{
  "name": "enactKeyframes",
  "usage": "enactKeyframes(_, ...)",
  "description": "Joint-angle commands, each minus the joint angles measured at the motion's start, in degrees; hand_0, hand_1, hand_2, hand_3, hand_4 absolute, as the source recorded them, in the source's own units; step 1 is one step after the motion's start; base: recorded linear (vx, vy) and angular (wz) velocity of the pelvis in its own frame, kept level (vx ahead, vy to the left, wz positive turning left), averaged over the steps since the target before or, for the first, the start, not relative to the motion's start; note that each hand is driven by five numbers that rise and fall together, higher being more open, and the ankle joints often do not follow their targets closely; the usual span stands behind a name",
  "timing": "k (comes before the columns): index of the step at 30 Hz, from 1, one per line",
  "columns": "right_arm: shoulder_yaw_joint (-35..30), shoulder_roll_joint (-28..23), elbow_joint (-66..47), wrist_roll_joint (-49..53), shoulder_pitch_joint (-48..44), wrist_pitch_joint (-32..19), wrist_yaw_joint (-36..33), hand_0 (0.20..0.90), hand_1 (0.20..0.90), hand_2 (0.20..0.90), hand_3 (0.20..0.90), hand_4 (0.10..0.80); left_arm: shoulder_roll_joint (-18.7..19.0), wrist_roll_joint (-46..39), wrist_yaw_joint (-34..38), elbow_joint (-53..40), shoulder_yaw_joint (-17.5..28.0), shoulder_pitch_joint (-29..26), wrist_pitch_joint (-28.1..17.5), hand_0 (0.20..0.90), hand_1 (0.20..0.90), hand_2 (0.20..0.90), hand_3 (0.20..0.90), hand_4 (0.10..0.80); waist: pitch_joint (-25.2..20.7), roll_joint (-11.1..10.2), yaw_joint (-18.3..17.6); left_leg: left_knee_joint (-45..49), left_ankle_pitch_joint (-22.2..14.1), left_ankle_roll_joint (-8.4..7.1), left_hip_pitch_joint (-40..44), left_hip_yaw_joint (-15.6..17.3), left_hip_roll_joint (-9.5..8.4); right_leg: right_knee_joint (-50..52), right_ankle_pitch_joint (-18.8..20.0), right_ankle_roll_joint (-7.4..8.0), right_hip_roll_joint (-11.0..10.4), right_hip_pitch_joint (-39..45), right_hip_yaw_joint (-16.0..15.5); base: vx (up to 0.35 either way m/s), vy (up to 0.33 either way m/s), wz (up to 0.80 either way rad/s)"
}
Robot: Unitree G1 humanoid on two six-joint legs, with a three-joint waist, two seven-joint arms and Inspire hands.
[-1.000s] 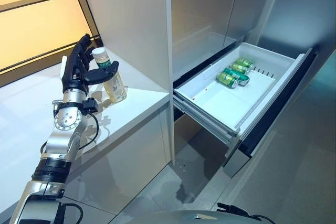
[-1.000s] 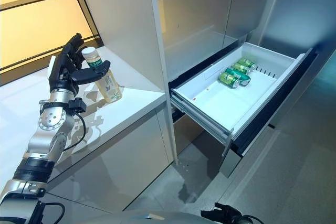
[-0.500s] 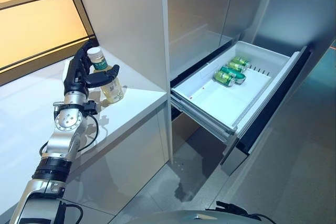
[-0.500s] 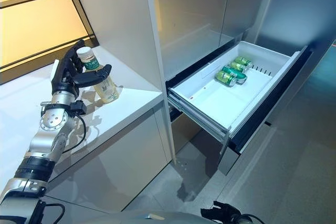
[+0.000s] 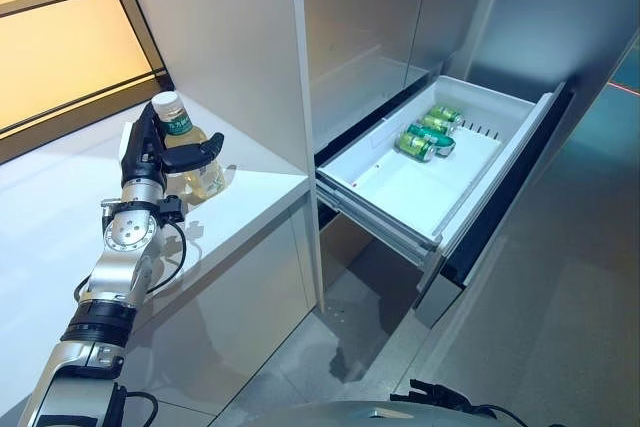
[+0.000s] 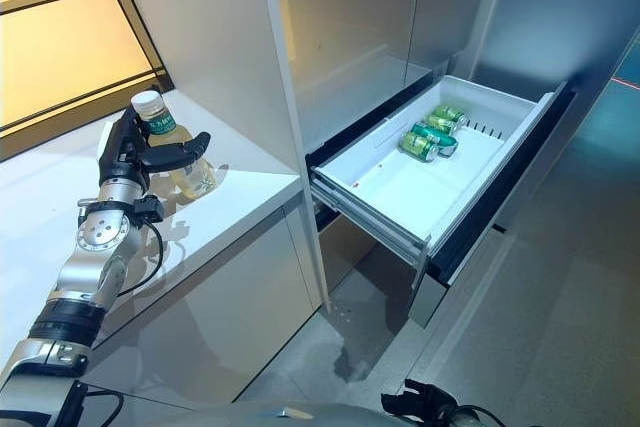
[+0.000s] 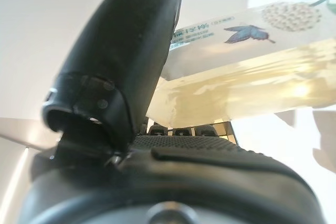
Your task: Put drinks into fridge and close the fridge
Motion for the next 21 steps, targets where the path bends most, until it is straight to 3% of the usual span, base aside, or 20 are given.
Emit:
enactKeyframes(1, 0.9, -1.9, 1.1, -1.9, 2.4, 0.8, 0.7, 0.9, 0.9, 0.9, 0.9, 0.8, 1.5, 2.1, 0.5, 1.9, 0.7, -10.7, -5.6, 0.9, 0.9, 0.9, 0.9, 0.8, -0.6, 1.5, -0.6, 3.8, -10.6, 2.72, 2.1, 1.1, -2.53, 6.9, -3.3, 3.54, 1.3, -4.7, -1.1, 0.0, 0.0, 0.0)
enactKeyframes(17, 1.0, -1.6, 0.5, -1.6, 2.5, 0.8, 0.6, 0.9, 0.9, 0.9, 0.9, 0.8, 0.8, -0.8, 0.1, 2.3, 0.4, -11.1, -5.7, 0.9, 0.9, 0.9, 0.9, 0.8, -0.3, 1.4, -0.8, 4.2, -10.9, 3.18, 1.7, 0.5, -2.93, 8.0, -3.5, 3.68, 1.3, -5.5, -0.3, 0.004, 0.002, -0.01)
enactKeyframes(18, 1.1, -1.6, 0.4, -1.6, 2.5, 0.8, 0.7, 0.9, 0.9, 0.9, 0.9, 0.8, 0.4, -2.0, -0.3, 2.2, 0.5, -11.1, -6.0, 0.531, 0.531, 0.531, 0.469, 0.369, -0.2, 1.5, -0.8, 4.2, -10.9, 3.18, 1.7, 0.5, -2.96, 8.0, -3.5, 3.68, 1.4, -5.6, -0.2, 0.008, 0.012, -0.04)
enactKeyframes(20, 1.2, -1.5, 0.1, -1.5, 2.5, 0.6, 0.8, 0.9, 0.9, 0.9, 0.9, 0.8, -0.3, -3.9, -1.1, 1.5, 0.6, -10.9, -6.7, 0.3, 0.3, 0.3, 0.2, 0.1, -0.1, 1.4, -0.8, 4.3, -10.9, 3.17, 1.7, 0.5, -2.95, 8.1, -3.5, 3.68, 1.3, -5.6, -0.2, 0.002, 0.009, -0.04)
enactKeyframes(21, 1.3, -1.4, 0.0, -1.2, 2.5, 0.3, 1.0, 0.9, 0.9, 0.9, 0.9, 0.8, -0.9, -5.1, -1.7, 1.2, 0.7, -10.8, -7.2, 0.3, 0.3, 0.3, 0.2, 0.1, -0.1, 1.4, -0.8, 4.2, -10.9, 3.17, 1.7, 0.4, -2.96, 8.2, -3.5, 3.69, 1.3, -5.6, -0.2, 0.002, 0.006, -0.04)
